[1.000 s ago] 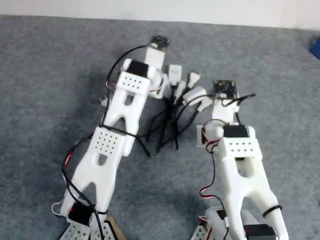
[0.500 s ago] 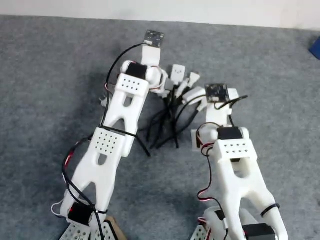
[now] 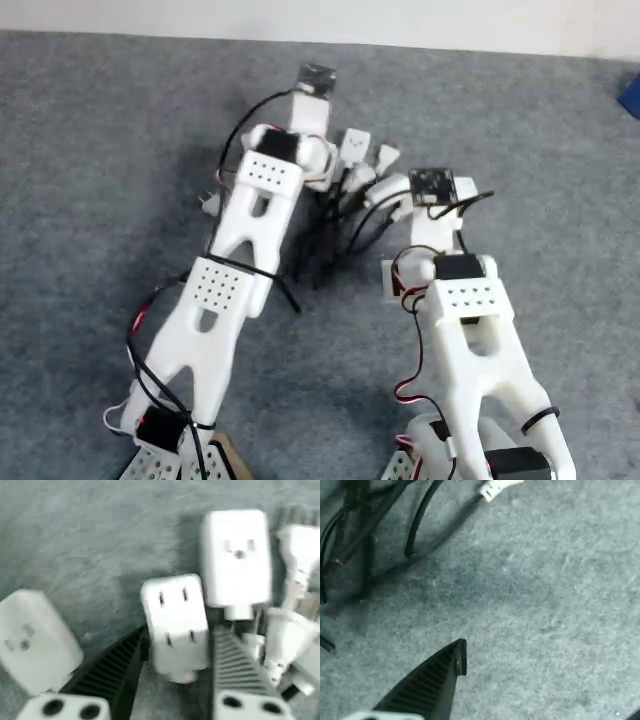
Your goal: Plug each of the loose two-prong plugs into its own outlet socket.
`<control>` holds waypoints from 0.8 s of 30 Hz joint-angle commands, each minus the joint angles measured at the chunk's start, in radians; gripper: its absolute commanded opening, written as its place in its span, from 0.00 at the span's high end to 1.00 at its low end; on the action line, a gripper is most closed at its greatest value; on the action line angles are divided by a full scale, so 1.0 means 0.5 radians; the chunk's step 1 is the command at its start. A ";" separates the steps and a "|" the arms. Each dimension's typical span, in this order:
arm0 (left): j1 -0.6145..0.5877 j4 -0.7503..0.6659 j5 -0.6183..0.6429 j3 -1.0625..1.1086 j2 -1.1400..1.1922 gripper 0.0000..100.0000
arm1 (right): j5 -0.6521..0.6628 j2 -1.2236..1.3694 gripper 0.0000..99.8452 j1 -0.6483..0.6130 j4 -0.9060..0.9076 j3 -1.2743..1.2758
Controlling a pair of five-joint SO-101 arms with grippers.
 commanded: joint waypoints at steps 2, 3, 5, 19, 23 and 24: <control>0.038 -0.031 -0.123 -0.002 0.038 0.99 | 0.043 -0.057 0.48 -0.017 -0.023 -0.008; 0.032 -0.021 -0.123 -0.002 0.035 0.99 | 0.043 -0.057 0.48 -0.017 -0.023 -0.008; 0.020 0.040 -0.129 -0.011 0.026 0.99 | 0.043 -0.057 0.48 -0.014 -0.023 -0.008; -0.416 0.789 -0.187 -0.235 -0.723 0.99 | 0.046 -0.075 0.48 0.437 0.318 -0.146; -0.376 0.792 -0.292 0.195 -1.177 0.99 | 0.110 -0.075 0.48 0.514 0.502 -0.232; -0.321 0.792 -0.322 0.376 -1.300 0.99 | 0.169 -0.075 0.48 0.532 0.526 -0.238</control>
